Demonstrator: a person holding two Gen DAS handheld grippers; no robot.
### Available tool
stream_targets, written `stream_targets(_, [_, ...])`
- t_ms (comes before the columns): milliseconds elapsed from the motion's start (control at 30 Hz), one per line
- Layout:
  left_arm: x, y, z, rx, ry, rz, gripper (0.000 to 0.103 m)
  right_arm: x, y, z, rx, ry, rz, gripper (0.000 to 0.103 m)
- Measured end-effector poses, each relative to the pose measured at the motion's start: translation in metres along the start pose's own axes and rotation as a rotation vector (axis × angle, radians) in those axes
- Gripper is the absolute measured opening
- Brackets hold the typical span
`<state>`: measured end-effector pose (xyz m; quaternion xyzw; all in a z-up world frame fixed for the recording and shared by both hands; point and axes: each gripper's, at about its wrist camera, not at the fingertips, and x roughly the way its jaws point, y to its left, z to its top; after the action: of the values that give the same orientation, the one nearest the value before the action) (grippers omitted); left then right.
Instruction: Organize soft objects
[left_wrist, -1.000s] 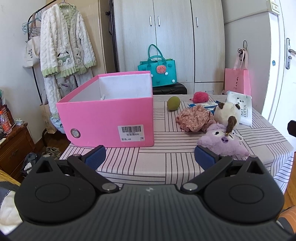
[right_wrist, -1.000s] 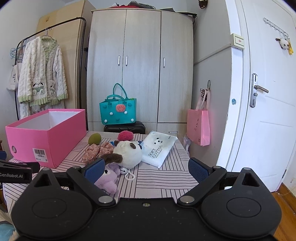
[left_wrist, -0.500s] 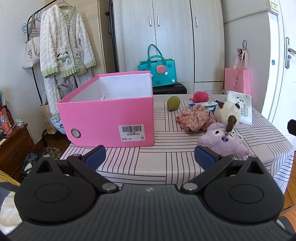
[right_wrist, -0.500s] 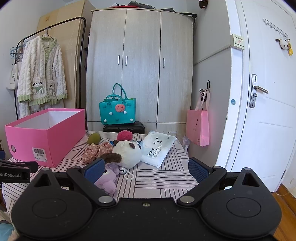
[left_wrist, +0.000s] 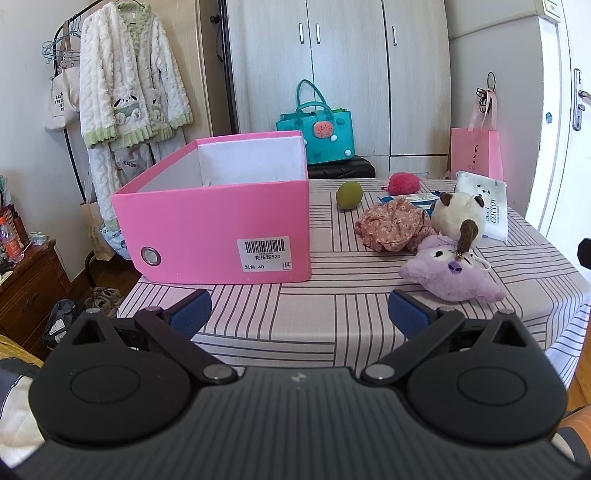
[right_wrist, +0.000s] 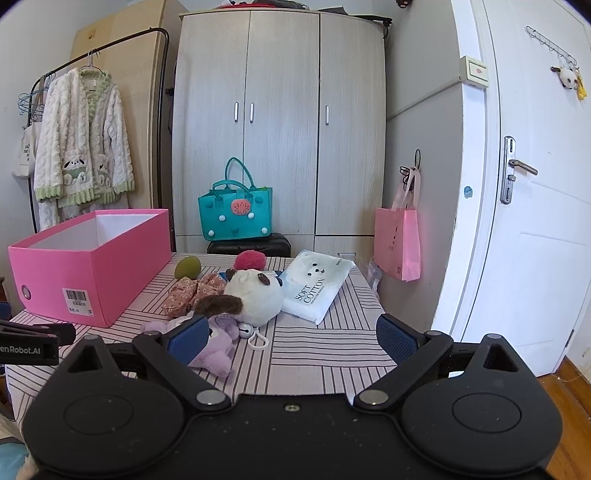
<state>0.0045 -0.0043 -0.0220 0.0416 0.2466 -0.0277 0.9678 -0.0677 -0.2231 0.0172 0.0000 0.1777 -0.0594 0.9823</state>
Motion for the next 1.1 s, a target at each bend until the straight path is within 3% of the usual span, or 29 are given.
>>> stream_targets(233, [-0.001,0.001,0.002,0.014,0.004,-0.032,0.103,-0.002,-0.003,0.003,-0.007,-0.015,0.006,0.099])
stream_targets(333, [0.000,0.003,0.004,-0.005,0.007,-0.077,0.103,0.001,-0.010,0.005,0.009,-0.010,0.061,0.099])
stream_targets(567, [0.004,0.007,0.014,0.001,0.020,-0.084,0.103,0.011,-0.037,0.006,0.095,-0.037,0.158,0.099])
stream_targets(700, [0.006,0.006,0.025,0.032,0.017,-0.099,0.103,0.025,-0.046,0.013,0.119,0.052,0.249,0.099])
stream_targets(933, [0.015,-0.009,0.058,0.169,0.025,-0.221,0.103,0.050,-0.033,0.019,0.037,0.151,0.347,0.099])
stream_targets(1100, [0.032,-0.020,0.070,0.185,0.056,-0.340,0.103,0.080,-0.020,0.010,0.035,0.236,0.436,0.099])
